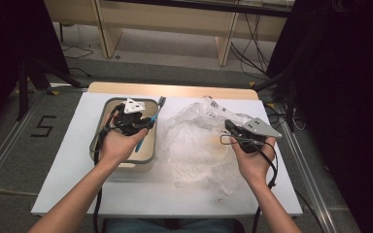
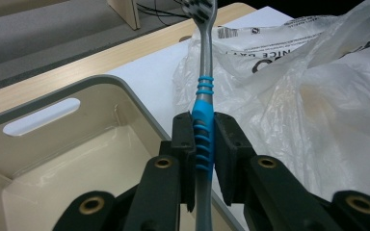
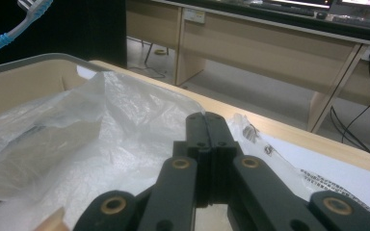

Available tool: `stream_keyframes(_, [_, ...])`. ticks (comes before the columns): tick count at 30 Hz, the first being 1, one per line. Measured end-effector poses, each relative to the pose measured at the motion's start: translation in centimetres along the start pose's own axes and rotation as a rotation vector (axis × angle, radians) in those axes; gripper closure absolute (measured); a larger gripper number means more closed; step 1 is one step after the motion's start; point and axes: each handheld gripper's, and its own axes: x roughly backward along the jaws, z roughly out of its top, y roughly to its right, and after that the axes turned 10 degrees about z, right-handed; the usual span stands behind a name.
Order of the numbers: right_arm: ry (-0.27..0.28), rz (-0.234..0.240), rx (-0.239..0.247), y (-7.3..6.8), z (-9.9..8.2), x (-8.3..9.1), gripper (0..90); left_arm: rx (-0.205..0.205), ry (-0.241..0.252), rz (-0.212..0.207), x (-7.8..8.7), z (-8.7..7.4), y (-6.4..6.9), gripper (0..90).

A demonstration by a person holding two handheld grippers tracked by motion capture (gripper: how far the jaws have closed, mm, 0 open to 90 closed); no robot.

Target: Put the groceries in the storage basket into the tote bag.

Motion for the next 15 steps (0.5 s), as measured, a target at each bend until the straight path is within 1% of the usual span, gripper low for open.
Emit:
stream_keyframes(7, [-0.001, 0.0, 0.001, 0.0, 0.0, 0.0, 90.0, -0.017, 0.003, -0.014, 0.2, 0.2, 0.6, 79.2])
stream_keyframes(10, [0.0, -0.001, -0.001, 0.0, 0.0, 0.0, 90.0, -0.015, 0.003, -0.024, 0.3, 0.2, 0.9, 79.2])
stream_keyframes(15, [0.001, -0.002, 0.002, 0.0, 0.0, 0.0, 90.0, -0.026, 0.009, -0.035, 0.5, 0.3, 1.3, 79.2])
